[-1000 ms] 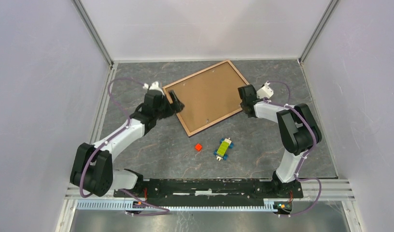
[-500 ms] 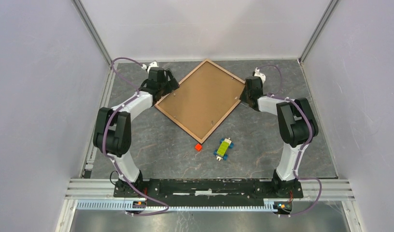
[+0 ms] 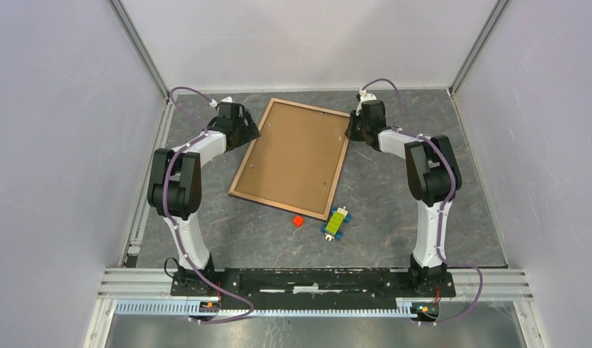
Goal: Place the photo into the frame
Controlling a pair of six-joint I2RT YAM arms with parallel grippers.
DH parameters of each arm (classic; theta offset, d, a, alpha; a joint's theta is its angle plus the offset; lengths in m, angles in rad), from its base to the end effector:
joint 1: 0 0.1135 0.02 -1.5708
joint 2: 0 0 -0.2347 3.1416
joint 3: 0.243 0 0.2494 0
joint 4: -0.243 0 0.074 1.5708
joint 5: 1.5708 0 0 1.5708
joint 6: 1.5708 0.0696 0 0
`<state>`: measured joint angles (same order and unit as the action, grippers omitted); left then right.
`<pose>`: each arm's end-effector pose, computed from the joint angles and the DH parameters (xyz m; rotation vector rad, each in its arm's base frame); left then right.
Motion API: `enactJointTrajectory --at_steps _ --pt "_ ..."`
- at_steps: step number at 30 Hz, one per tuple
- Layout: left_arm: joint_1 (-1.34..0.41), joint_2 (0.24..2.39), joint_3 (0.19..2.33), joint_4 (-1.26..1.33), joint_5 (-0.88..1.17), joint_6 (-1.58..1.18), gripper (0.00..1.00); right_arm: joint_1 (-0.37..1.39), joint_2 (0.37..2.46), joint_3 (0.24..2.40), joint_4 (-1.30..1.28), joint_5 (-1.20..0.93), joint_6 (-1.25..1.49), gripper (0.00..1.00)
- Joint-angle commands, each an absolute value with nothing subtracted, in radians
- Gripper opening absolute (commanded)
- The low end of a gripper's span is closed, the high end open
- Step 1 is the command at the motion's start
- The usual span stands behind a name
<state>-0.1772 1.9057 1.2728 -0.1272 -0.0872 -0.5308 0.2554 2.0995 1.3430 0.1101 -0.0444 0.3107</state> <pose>0.4260 -0.0701 0.1416 -0.4548 2.2964 -0.2524 0.4542 0.1218 0.1072 0.0372 2.2402 0.3595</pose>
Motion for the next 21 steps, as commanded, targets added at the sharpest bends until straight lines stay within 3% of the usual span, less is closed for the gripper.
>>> enactJointTrajectory --at_steps 1,8,13,15,21 --pt "-0.176 1.991 1.354 -0.162 0.016 -0.481 0.82 0.264 2.156 1.474 0.072 -0.12 0.189 0.0" --pt "-0.176 2.059 1.422 -0.236 0.064 -0.459 0.55 0.27 2.243 1.64 0.02 -0.164 0.117 0.04" --pt "-0.176 2.066 1.43 -0.254 0.08 -0.456 0.41 0.268 2.213 1.574 0.069 -0.123 0.165 0.38" --pt "-0.176 2.059 1.425 -0.256 0.078 -0.458 0.38 0.271 2.193 1.549 0.083 -0.12 0.192 0.45" --pt "-0.176 2.046 1.407 -0.245 0.067 -0.469 0.27 0.294 2.156 1.49 0.08 -0.026 0.226 0.53"
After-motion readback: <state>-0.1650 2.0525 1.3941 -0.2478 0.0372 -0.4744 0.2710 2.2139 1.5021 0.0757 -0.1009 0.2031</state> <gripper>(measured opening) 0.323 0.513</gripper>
